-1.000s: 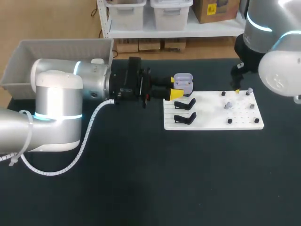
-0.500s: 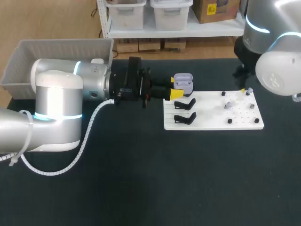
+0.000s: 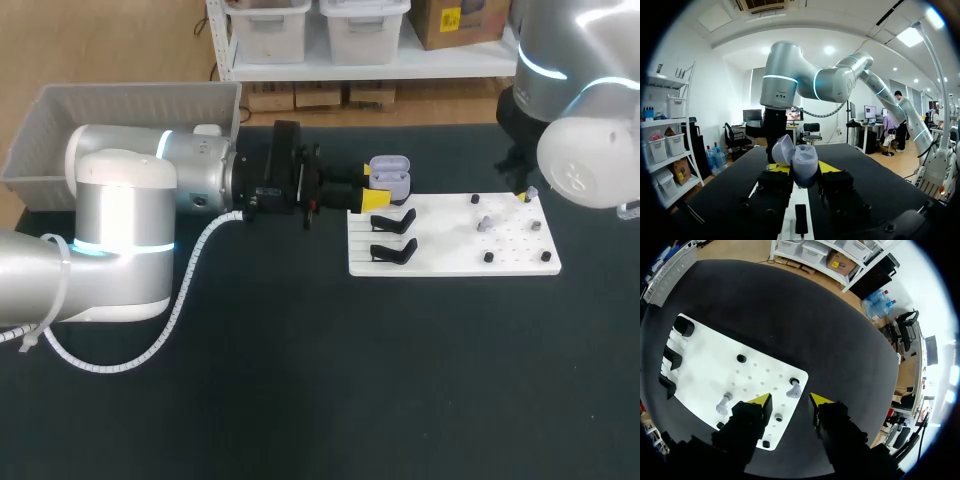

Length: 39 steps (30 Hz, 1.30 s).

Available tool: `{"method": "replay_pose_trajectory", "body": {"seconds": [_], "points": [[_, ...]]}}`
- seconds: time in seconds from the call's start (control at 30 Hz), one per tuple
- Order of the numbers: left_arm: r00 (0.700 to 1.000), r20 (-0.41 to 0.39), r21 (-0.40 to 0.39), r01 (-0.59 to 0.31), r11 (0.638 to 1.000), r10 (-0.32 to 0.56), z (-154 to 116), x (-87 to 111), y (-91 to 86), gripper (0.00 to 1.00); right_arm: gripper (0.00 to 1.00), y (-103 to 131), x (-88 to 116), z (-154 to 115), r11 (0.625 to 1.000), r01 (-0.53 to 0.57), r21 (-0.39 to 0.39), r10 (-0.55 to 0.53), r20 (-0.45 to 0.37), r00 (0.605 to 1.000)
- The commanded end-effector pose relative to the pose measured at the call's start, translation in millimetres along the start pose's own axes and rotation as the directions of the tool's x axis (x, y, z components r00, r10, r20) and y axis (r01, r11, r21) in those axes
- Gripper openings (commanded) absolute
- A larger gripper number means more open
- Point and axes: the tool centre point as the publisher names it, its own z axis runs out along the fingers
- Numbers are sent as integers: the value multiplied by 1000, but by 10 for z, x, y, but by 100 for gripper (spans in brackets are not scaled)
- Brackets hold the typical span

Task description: Pick up each earbud case from the left stands, insert the matching earbuds, close the lid, and place the case in the box.

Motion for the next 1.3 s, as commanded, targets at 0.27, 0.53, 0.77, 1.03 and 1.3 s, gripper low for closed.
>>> {"method": "replay_pose_trajectory", "body": {"seconds": [0.27, 0.53, 0.77, 1.03, 1.3], "points": [[1000, 2, -3, -3, 1000, 3, -3, 4, -7, 0, 42, -21, -56, 105, 1000, -2, -1, 2, -26, 1000], [1000, 2, -3, -3, 1000, 3, -3, 4, -7, 0, 38, -28, -67, 131, 1000, -2, 0, 2, -34, 999], [1000, 2, -3, -3, 1000, 3, -3, 4, -7, 0, 34, -35, -66, 147, 1000, -10, -1, 10, -36, 999], [1000, 2, -3, -3, 1000, 3, -3, 4, -7, 0, 31, -32, -62, 157, 1000, -12, -1, 12, -40, 999], [1000, 2, -3, -3, 1000, 3, -3, 4, -7, 0, 26, -30, -49, 182, 1000, -12, 1, 12, -47, 999]]}}
